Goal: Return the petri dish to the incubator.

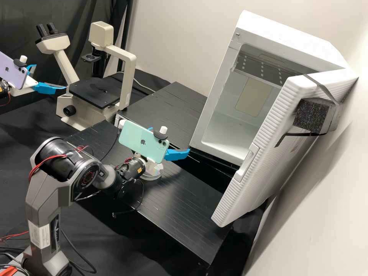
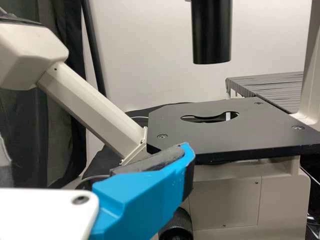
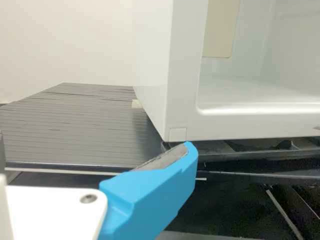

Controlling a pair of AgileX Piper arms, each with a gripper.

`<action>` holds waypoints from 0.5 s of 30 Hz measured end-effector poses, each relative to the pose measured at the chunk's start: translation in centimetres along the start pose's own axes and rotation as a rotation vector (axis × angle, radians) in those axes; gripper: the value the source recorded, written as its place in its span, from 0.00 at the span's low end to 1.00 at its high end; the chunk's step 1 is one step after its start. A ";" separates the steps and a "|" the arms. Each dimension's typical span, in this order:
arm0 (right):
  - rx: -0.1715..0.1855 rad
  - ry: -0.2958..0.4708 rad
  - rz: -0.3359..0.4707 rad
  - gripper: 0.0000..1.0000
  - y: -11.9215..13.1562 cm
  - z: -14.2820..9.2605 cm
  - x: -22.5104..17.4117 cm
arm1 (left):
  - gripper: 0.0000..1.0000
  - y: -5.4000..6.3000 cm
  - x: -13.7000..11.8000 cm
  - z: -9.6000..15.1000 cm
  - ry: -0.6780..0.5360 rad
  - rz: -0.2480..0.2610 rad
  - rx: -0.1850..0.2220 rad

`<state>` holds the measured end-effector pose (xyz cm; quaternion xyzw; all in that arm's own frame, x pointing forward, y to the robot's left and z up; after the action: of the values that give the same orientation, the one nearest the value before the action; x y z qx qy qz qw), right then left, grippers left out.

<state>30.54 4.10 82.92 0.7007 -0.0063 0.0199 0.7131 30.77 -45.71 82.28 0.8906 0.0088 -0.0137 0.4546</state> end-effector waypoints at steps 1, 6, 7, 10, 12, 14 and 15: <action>0.000 0.000 0.000 1.00 0.0 0.0 0.0 | 1.00 0.0 0.0 0.0 0.000 0.000 0.000; 0.000 0.000 0.000 1.00 0.0 0.0 0.0 | 1.00 0.0 0.0 0.0 0.000 0.000 0.000; 0.000 0.000 0.000 1.00 0.0 0.0 0.0 | 1.00 0.0 0.0 0.0 0.000 0.000 0.000; 0.000 -0.002 0.001 1.00 -0.1 0.1 -0.2 | 1.00 0.0 0.0 0.0 0.000 0.000 0.000; -0.005 -0.002 0.009 1.00 0.1 0.4 -1.1 | 1.00 0.0 0.0 0.0 0.000 0.000 0.000; -0.015 0.007 0.019 1.00 0.3 0.6 -2.2 | 1.00 0.0 0.0 0.0 0.000 0.000 0.000; -0.014 0.012 0.036 1.00 0.6 0.8 -3.1 | 1.00 0.0 0.0 0.0 0.000 0.000 0.000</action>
<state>27.41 3.29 83.39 0.6954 -0.0145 0.0370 0.7176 30.77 -45.71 82.28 0.8906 0.0088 -0.0137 0.4546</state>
